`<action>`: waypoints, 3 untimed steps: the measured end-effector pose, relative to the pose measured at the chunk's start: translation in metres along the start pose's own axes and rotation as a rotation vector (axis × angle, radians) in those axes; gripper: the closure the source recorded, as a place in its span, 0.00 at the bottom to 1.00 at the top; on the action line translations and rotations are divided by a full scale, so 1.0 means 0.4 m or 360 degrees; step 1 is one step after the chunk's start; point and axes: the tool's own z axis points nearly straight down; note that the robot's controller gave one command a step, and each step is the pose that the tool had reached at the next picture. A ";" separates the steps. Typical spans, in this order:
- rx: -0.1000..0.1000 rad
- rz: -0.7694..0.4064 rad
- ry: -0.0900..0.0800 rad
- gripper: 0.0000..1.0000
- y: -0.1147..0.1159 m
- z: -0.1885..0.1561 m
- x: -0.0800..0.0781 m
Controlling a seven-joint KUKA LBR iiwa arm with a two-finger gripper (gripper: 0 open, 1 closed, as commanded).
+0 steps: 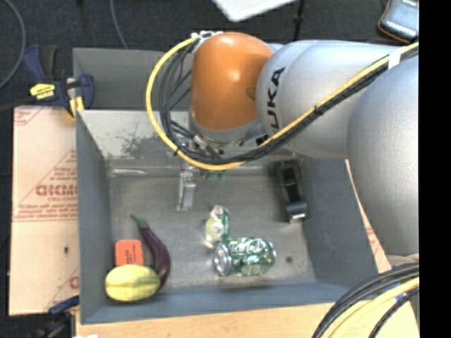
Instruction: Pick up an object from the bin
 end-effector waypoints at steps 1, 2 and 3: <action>-0.0001 0.0003 -0.0010 0.00 -0.002 -0.012 -0.002; -0.0004 0.0139 -0.0020 0.00 -0.003 0.043 -0.021; -0.0002 0.0185 -0.0015 0.00 -0.001 0.070 -0.027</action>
Offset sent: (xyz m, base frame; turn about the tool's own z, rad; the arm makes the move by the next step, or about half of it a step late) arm 0.0218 -0.0020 -0.1020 0.3415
